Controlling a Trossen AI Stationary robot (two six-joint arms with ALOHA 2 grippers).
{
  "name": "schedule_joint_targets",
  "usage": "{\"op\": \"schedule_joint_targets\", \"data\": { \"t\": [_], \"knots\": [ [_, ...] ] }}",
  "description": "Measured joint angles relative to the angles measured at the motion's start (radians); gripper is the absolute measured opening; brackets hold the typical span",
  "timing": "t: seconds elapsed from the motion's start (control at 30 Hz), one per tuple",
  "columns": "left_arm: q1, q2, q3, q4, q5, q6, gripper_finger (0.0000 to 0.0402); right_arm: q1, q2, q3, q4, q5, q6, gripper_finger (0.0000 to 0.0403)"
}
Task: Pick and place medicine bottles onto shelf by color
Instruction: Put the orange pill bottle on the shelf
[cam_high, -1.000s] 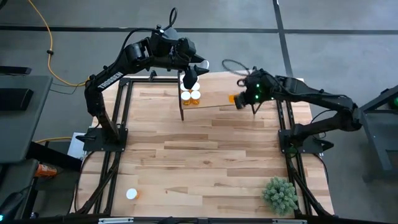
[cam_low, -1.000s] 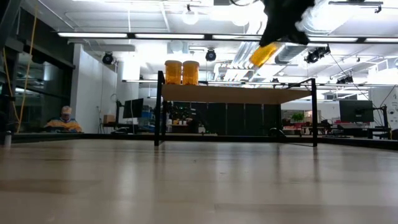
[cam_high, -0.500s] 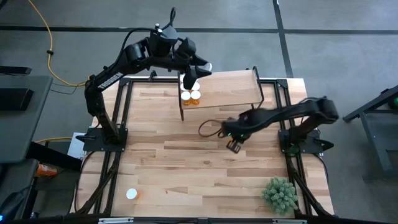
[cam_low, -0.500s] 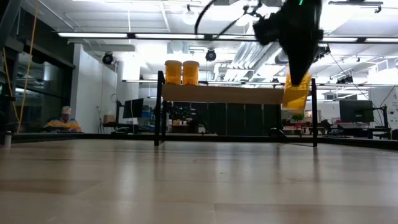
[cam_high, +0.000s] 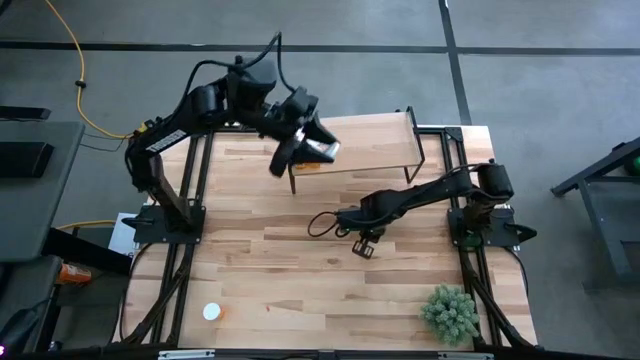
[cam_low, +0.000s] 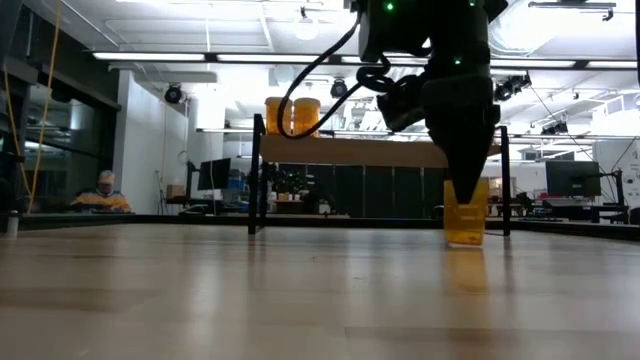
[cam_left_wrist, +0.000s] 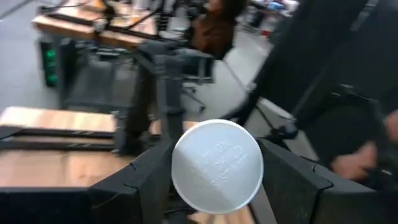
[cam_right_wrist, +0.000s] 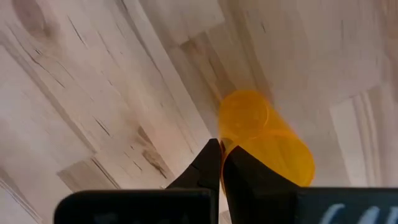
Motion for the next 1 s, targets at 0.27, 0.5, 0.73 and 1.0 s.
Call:
{"op": "schedule_joint_targets", "data": {
  "t": [0.27, 0.5, 0.73, 1.0],
  "knots": [
    [-0.111, -0.041, 0.000, -0.022, 0.009, 0.032, 0.0207, -0.003, 0.000, 0.000, 0.040, 0.000, 0.000, 0.0000],
    [-0.172, -0.040, 0.000, -0.104, 0.004, 0.043, 0.0207, -0.003, 0.000, 0.000, 0.060, 0.000, 0.000, 0.0000],
    [-0.189, -0.040, 0.000, -0.115, -0.014, 0.052, 0.0207, -0.003, 0.000, 0.000, 0.059, 0.000, 0.013, 0.0000],
    [-0.189, -0.040, 0.000, -0.117, -0.047, 0.054, 0.0207, -0.002, 0.000, 0.000, 0.060, 0.000, 0.034, 0.0065]
  ]
}}
